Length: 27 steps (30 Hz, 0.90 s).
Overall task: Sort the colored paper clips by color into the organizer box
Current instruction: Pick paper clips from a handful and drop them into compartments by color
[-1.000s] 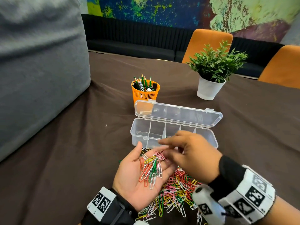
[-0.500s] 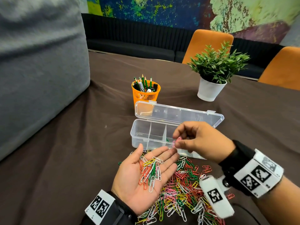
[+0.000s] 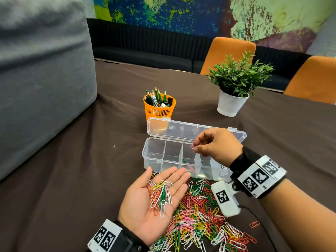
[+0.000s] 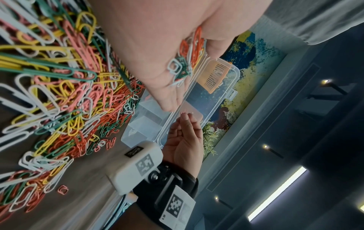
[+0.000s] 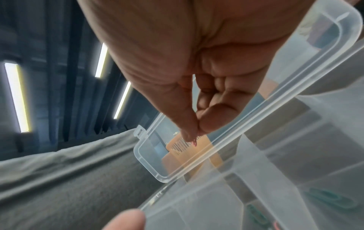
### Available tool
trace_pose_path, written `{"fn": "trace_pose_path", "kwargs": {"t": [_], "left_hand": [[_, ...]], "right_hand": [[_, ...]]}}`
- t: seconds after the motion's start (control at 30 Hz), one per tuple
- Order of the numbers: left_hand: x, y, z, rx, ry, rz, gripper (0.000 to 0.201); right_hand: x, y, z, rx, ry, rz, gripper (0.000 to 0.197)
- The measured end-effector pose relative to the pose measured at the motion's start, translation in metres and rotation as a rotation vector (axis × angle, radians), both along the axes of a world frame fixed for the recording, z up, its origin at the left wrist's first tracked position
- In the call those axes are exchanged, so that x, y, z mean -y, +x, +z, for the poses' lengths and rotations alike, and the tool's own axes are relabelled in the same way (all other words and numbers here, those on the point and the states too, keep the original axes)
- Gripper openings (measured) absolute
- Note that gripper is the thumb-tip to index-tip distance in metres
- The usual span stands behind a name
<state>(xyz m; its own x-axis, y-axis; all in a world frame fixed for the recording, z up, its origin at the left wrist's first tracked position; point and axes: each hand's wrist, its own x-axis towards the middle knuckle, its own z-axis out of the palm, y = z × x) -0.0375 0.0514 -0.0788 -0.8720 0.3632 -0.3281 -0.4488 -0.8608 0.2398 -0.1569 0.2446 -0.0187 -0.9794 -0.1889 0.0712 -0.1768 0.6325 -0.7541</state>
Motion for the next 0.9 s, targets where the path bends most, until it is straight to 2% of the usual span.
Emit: {"fn": "trace_pose_path", "kwargs": {"t": [0.17, 0.23, 0.37, 0.53, 0.67, 0.9], "left_hand": [[0.001, 0.001, 0.001, 0.007, 0.014, 0.008, 0.063], [0.001, 0.001, 0.002, 0.009, 0.019, 0.010, 0.064], [0.002, 0.000, 0.003, 0.018, 0.017, 0.015, 0.064], [0.004, -0.001, 0.002, 0.030, 0.027, 0.016, 0.064], [0.005, -0.002, 0.001, 0.036, 0.039, 0.016, 0.064], [0.004, -0.001, 0.002, 0.030, 0.050, 0.004, 0.064]], "right_hand": [[0.010, -0.005, -0.002, -0.007, 0.364, 0.057, 0.003], [0.018, -0.006, 0.001, 0.030, 0.511, 0.107, 0.006], [0.032, -0.021, -0.002, 0.089, 0.706, 0.144, 0.020], [0.045, -0.038, -0.020, 0.094, 0.928, 0.081, 0.014], [0.049, -0.046, -0.030, 0.133, 0.993, 0.039, 0.012], [0.051, -0.053, -0.037, 0.187, 0.961, -0.047, 0.012]]}}
